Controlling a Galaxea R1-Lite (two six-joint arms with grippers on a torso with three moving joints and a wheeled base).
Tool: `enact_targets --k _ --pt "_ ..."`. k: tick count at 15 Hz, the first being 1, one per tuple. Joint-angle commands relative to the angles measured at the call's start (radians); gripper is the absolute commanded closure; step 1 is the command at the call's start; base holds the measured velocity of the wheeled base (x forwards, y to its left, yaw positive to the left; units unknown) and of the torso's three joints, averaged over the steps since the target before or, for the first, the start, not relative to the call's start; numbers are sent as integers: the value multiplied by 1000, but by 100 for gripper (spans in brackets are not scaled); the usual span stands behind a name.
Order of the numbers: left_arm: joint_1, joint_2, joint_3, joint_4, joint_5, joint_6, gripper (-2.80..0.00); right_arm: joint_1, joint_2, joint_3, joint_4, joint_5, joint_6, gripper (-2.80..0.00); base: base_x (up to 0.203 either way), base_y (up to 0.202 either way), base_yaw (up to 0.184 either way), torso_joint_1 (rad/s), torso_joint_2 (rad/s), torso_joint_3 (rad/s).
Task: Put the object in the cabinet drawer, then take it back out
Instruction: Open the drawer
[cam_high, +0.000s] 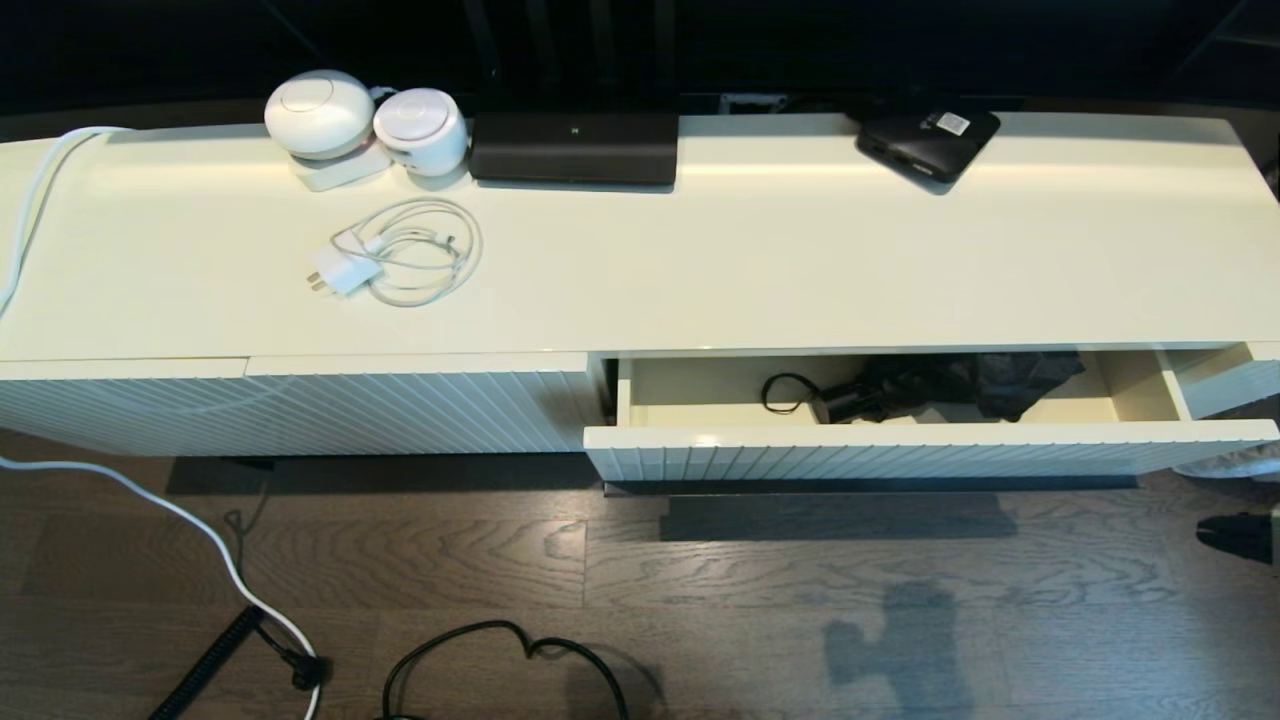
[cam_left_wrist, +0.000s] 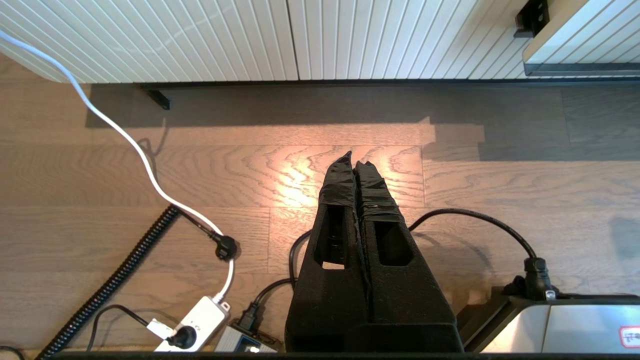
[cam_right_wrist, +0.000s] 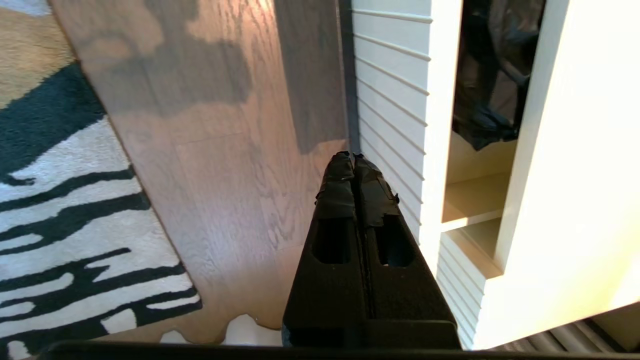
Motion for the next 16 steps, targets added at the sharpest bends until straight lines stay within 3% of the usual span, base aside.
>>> enact_targets --k 1,3,7,16 --pt "0 0 0 0 0 -1 0 5 66 -33 -2 1 -6 0 0 0 0 0 0 0" --pt "1 0 -1 0 0 -1 0 11 127 -61 -35 1 21 0 0 0 0 0 0 0" --pt "0 0 -1 0 0 -1 0 58 261 -95 -207 3 169 0 0 0 0 0 0 0" --pt "0 0 -1 0 0 -1 0 165 416 -252 -248 -1 197 0 0 0 0 0 0 0"
